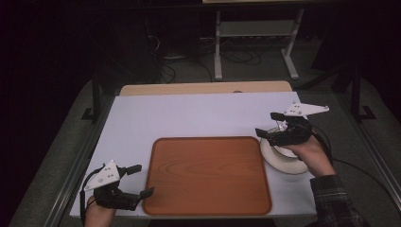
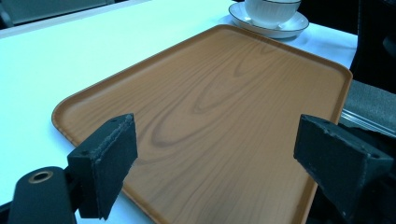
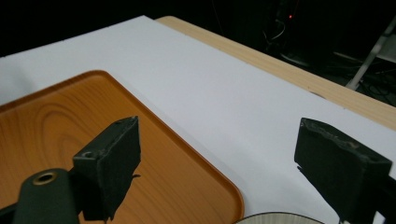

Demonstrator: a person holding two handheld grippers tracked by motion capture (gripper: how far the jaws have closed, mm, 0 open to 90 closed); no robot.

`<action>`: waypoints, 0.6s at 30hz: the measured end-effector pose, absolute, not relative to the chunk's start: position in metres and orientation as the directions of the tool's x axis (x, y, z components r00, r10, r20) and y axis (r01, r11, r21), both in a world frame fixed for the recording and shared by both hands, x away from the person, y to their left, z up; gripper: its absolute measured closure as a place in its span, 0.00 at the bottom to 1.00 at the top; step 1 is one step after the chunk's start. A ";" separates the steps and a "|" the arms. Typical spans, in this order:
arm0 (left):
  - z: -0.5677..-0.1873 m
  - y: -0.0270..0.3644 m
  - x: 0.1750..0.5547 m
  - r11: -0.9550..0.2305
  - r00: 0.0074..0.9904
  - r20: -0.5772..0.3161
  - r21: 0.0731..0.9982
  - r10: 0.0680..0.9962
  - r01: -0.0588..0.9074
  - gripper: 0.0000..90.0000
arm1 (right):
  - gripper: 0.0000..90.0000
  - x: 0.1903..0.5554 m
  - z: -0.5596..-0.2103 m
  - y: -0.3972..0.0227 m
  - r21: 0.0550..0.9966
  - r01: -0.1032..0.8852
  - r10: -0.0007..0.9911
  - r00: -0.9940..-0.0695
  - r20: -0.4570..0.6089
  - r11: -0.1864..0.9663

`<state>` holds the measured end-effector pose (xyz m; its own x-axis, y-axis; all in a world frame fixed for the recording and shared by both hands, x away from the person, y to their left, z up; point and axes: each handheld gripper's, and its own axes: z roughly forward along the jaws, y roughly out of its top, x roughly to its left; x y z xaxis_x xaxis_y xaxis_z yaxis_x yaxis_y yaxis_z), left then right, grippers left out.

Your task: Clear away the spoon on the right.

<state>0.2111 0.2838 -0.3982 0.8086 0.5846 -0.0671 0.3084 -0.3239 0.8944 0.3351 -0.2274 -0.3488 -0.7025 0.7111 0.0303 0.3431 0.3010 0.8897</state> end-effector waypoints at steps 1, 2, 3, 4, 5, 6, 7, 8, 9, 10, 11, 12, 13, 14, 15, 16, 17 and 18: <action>-0.398 0.284 0.211 -0.324 0.808 -0.066 0.895 0.585 0.308 0.15 | 0.17 0.339 -0.349 -0.227 0.882 0.351 0.707 -0.706 0.029 0.314; -0.398 0.284 0.211 -0.324 0.808 -0.066 0.895 0.585 0.308 0.15 | 0.17 0.339 -0.349 -0.227 0.882 0.351 0.707 -0.706 0.029 0.314; -0.398 0.284 0.211 -0.324 0.809 -0.066 0.894 0.584 0.308 0.15 | 0.20 0.343 -0.349 -0.227 0.877 0.360 0.708 -0.706 0.033 0.318; -0.398 0.284 0.211 -0.324 0.809 -0.066 0.894 0.584 0.308 0.14 | 0.20 0.343 -0.349 -0.227 0.877 0.360 0.708 -0.706 0.033 0.318; -0.398 0.284 0.211 -0.324 0.808 -0.066 0.895 0.585 0.307 0.14 | 0.24 0.348 -0.349 -0.228 0.873 0.375 0.711 -0.701 0.046 0.313; -0.398 0.284 0.211 -0.324 0.809 -0.066 0.895 0.585 0.307 0.14 | 0.25 0.350 -0.350 -0.229 0.870 0.380 0.712 -0.700 0.049 0.314; -0.398 0.284 0.211 -0.324 0.809 -0.066 0.895 0.585 0.307 0.15 | 0.25 0.350 -0.350 -0.229 0.870 0.380 0.712 -0.700 0.049 0.314; -0.398 0.284 0.211 -0.323 0.808 -0.066 0.895 0.586 0.308 0.15 | 0.27 0.352 -0.350 -0.229 0.868 0.384 0.716 -0.696 0.049 0.315; -0.398 0.284 0.211 -0.322 0.808 -0.067 0.896 0.586 0.307 0.14 | 0.34 0.356 -0.351 -0.230 0.866 0.393 0.725 -0.687 0.052 0.310; -0.398 0.284 0.211 -0.322 0.808 -0.067 0.896 0.586 0.307 0.14 | 0.34 0.356 -0.351 -0.230 0.866 0.393 0.725 -0.687 0.052 0.310; -0.398 0.284 0.211 -0.322 0.807 -0.067 0.895 0.586 0.309 0.14 | 0.37 0.358 -0.351 -0.231 0.864 0.397 0.727 -0.685 0.054 0.309; -0.398 0.284 0.211 -0.323 0.808 -0.067 0.895 0.586 0.308 0.14 | 0.43 0.361 -0.352 -0.232 0.860 0.407 0.733 -0.678 0.059 0.307; -0.398 0.284 0.211 -0.322 0.808 -0.066 0.895 0.586 0.307 0.15 | 0.51 0.365 -0.354 -0.233 0.852 0.423 0.740 -0.670 0.066 0.308; -0.398 0.284 0.211 -0.322 0.808 -0.066 0.895 0.586 0.307 0.15 | 0.51 0.365 -0.354 -0.233 0.852 0.423 0.740 -0.670 0.066 0.308; -0.398 0.284 0.211 -0.322 0.807 -0.066 0.896 0.586 0.307 0.15 | 0.61 0.369 -0.356 -0.234 0.846 0.437 0.746 -0.662 0.072 0.307; -0.398 0.284 0.211 -0.321 0.807 -0.067 0.896 0.587 0.308 0.14 | 0.66 0.371 -0.357 -0.235 0.841 0.444 0.750 -0.658 0.071 0.310; -0.398 0.284 0.211 -0.321 0.806 -0.068 0.895 0.588 0.309 0.14 | 0.72 0.372 -0.358 -0.235 0.837 0.449 0.754 -0.653 0.069 0.313; -0.398 0.284 0.211 -0.321 0.806 -0.068 0.895 0.588 0.309 0.14 | 0.76 0.374 -0.360 -0.236 0.834 0.452 0.758 -0.650 0.065 0.316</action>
<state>0.2110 0.2844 -0.3983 0.8064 0.5875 -0.0677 0.3088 -0.3207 0.8954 0.3741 -0.2357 -0.3596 -0.6495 0.7576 0.0650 0.4518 0.3157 0.8344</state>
